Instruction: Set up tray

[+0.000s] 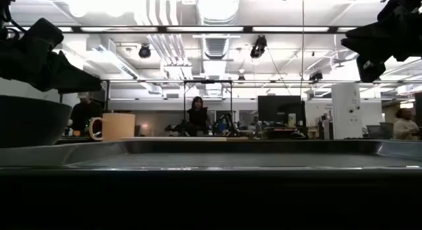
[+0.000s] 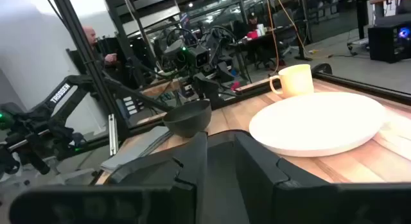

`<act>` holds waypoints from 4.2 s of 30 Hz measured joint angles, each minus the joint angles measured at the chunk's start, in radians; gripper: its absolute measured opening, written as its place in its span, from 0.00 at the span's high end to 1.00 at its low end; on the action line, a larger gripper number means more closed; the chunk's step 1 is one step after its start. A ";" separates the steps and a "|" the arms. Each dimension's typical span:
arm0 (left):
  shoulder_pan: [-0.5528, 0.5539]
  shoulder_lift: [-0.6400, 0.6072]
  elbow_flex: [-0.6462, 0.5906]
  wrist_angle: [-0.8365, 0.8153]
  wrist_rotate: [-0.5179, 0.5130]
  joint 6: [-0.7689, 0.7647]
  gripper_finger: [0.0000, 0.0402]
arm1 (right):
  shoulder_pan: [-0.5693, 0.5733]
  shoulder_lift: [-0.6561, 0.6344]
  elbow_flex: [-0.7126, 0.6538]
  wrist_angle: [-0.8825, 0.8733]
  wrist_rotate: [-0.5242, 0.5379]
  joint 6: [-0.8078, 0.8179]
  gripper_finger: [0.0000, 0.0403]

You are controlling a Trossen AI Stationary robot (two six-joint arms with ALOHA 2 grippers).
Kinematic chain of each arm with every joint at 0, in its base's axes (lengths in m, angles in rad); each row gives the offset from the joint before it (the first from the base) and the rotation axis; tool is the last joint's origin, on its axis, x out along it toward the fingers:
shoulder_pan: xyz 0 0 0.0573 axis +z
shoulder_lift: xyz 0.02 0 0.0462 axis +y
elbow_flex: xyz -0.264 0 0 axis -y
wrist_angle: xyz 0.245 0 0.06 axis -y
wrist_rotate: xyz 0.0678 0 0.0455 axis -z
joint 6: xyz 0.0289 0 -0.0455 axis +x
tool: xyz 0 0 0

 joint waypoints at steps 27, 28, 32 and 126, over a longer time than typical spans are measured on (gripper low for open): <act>0.000 0.000 0.000 0.000 0.000 0.000 0.46 | 0.000 0.000 0.000 0.000 0.000 0.000 0.83; 0.000 0.000 0.000 0.000 0.000 0.000 0.46 | 0.000 0.000 0.000 0.000 0.000 0.000 0.83; 0.000 0.000 0.000 0.000 0.000 0.000 0.46 | 0.000 0.000 0.000 0.000 0.000 0.000 0.83; 1.226 0.792 0.874 -0.764 0.686 0.099 0.46 | 0.000 0.198 0.000 0.001 0.025 -0.043 0.67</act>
